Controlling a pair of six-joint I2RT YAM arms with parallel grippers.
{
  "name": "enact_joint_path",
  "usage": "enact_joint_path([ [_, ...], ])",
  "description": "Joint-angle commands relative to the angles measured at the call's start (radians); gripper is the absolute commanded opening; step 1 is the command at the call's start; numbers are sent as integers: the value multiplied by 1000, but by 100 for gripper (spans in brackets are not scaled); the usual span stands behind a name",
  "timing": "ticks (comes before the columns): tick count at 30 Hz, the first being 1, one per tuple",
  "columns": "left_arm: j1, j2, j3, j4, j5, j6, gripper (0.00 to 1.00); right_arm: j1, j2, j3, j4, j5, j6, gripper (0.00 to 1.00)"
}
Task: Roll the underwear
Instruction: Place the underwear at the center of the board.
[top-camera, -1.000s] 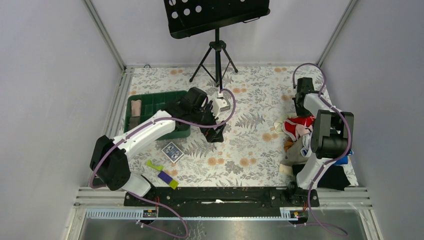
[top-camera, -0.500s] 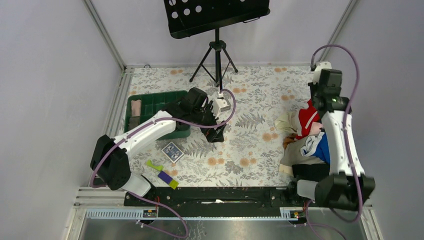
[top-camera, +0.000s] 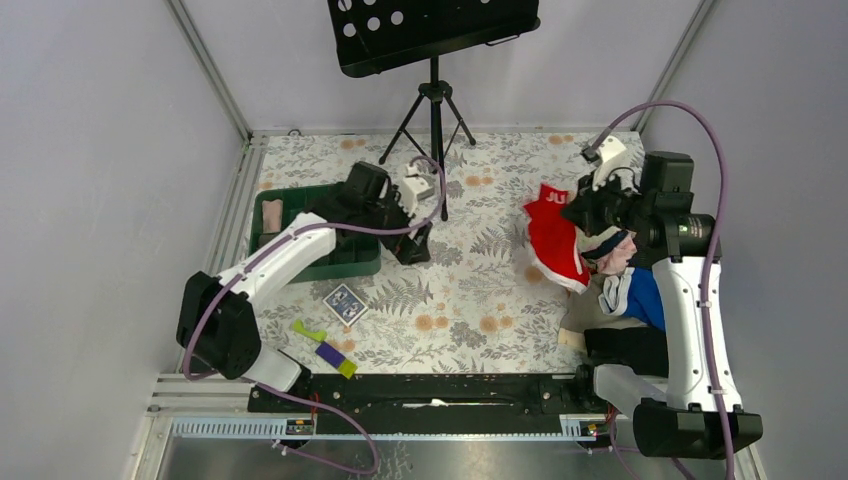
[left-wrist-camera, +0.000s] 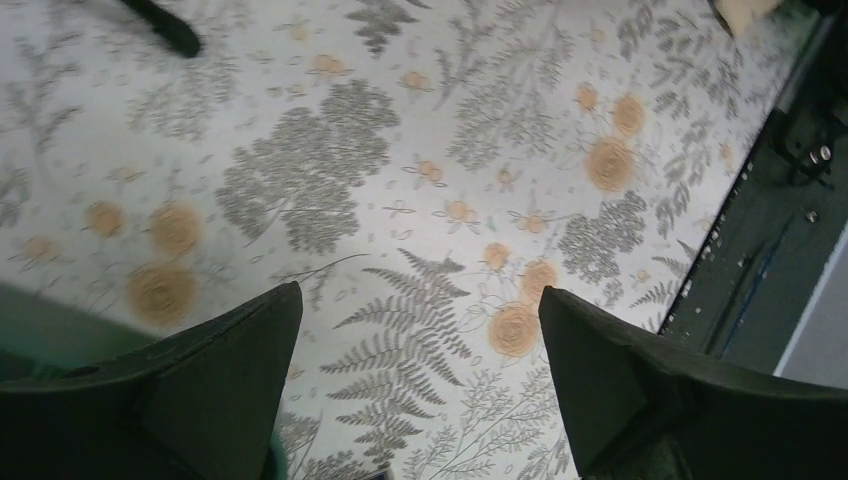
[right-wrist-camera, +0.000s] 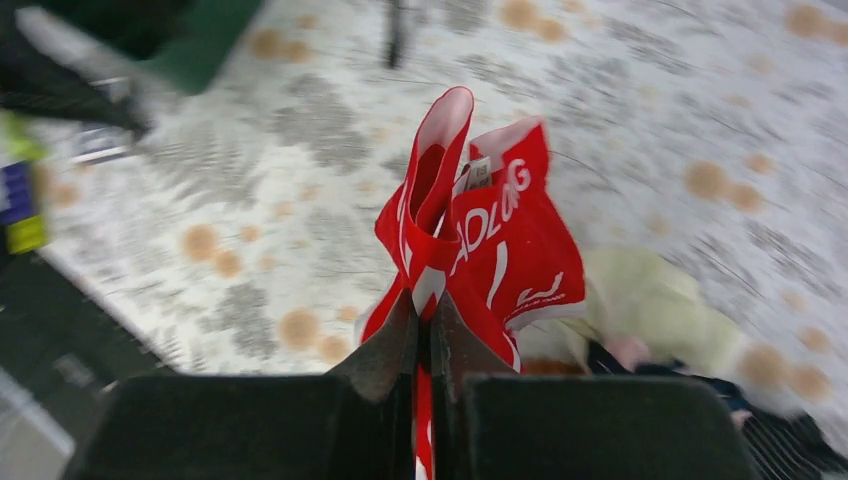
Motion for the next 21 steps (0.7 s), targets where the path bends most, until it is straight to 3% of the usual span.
enact_joint_path([
  [1,62,-75,6,21,-17,-19,98,88,4,50,22,-301,72,0],
  [5,89,-64,13,23,-7,-37,98,135,66,-23,149,-324,157,0],
  [12,171,-31,3,34,97,-103,96,364,228,-178,329,-233,210,0],
  [18,197,-41,-69,201,325,-231,88,388,339,-191,374,-296,263,0],
  [21,198,11,-85,300,356,-350,85,388,362,-197,382,-311,273,0],
])
